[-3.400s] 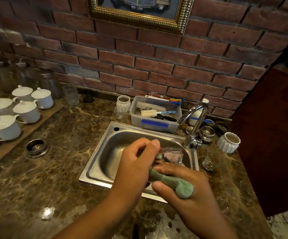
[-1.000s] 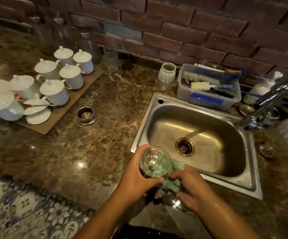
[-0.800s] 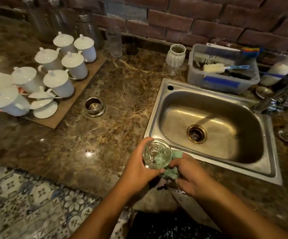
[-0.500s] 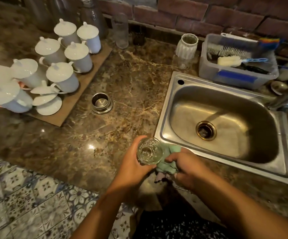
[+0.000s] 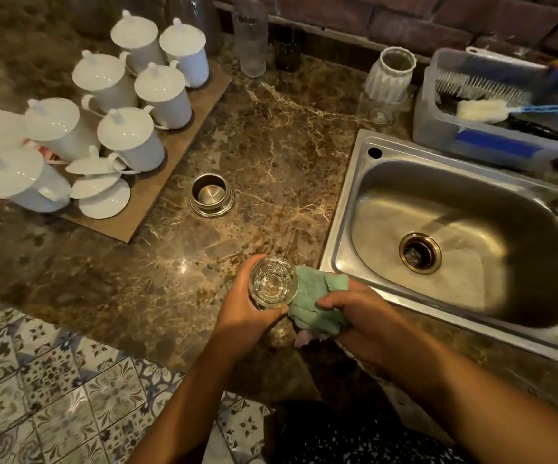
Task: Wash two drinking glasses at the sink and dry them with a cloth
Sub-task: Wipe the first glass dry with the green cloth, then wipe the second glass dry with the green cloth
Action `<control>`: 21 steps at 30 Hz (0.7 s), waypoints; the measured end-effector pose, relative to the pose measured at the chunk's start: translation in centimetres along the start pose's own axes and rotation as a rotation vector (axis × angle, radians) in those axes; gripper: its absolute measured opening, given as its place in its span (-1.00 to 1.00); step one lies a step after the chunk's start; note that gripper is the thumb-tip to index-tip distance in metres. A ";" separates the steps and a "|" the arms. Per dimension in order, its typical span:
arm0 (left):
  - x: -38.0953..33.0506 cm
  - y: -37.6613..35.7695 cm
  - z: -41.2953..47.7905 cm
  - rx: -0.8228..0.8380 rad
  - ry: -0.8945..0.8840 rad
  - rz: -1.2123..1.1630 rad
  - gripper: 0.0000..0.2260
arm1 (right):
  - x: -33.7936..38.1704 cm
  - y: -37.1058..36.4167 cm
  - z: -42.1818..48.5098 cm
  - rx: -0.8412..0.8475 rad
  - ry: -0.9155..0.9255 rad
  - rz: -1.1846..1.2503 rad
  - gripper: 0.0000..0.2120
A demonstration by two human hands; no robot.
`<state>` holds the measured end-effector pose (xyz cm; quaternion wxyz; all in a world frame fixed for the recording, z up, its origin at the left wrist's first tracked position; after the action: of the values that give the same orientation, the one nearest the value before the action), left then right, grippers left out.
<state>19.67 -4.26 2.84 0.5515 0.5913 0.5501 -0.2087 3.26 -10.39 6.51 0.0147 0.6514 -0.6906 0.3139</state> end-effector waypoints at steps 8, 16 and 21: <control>0.2 0.4 0.2 0.020 0.018 0.049 -0.17 | 0.0 0.4 -0.1 -0.050 0.025 -0.025 -0.52; -3.7 2.1 -2.2 -0.060 -0.021 0.387 -0.01 | 2.1 2.2 -4.7 -0.045 0.053 -0.020 -0.68; -12.8 -0.7 -5.3 -0.159 -0.366 0.497 -0.58 | 5.5 5.1 -9.2 0.052 0.198 -0.298 -0.70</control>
<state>13.19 -5.13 15.11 0.7199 0.6153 0.2950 -0.1266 -5.76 -11.33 14.13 0.1121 0.7125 -0.5733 0.3887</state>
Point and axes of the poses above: each hand's wrist, its own z-axis towards the middle knuckle, its own y-axis out of the back of the hand, x = y × z, the point moved 6 cm from there along z, towards the middle knuckle, and after that the axes turned 10 degrees about z, right-handed, at the moved point
